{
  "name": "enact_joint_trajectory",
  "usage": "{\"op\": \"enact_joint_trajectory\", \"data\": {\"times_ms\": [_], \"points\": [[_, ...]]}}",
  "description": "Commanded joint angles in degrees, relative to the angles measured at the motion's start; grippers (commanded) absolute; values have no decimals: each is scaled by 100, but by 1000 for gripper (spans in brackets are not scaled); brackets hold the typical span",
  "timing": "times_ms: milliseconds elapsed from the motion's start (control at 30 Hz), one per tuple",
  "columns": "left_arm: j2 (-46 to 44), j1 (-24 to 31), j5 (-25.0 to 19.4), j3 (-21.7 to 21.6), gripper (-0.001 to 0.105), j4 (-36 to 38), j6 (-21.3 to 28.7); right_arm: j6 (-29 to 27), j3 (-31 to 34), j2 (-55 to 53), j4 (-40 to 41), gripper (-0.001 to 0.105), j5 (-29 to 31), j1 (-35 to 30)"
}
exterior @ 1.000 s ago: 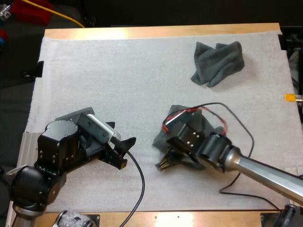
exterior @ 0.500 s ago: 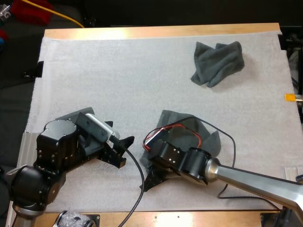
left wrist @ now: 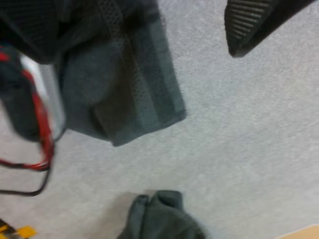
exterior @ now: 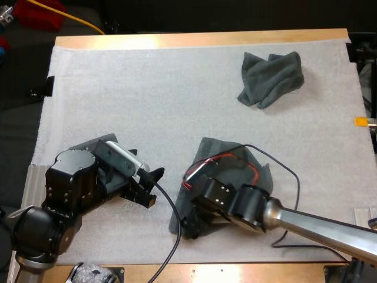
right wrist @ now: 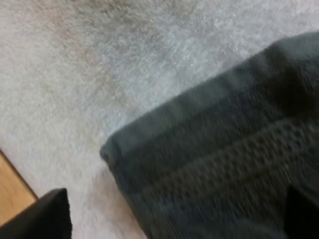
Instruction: Pick towel from pile, fold and stack
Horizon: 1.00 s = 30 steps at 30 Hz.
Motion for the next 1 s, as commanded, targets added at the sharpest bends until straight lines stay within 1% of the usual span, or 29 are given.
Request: {"op": "enact_joint_trajectory", "data": {"times_ms": [0, 67, 300, 433, 633, 700, 833, 967], "points": [[4, 9, -59, -29, 68, -17, 26, -39, -20, -199, 233, 78, 193, -12], [4, 9, -59, -29, 68, -17, 44, -39, -20, -397, 414, 75, 466, -12], [4, 9, -59, -29, 68, 64, 44, 47, -20, -1186, 1015, 75, 1004, -12], [4, 9, -59, -29, 68, 354, 44, 285, -11, -1573, 1484, 75, 1421, -12], [4, 9, -55, -29, 68, 764, 44, 408, -13, -2006, 2134, 75, 2023, -12], [4, 9, -43, -29, 68, 859, 44, 457, -13, -2122, 2348, 75, 2351, -12], [4, 9, 93, -29, 68, 1047, 44, 611, -13, -2286, 2638, 75, 2627, -12], [4, 9, 394, -29, 68, 1315, -4, 788, -7, -2430, 2924, 75, 2968, -105]]}}
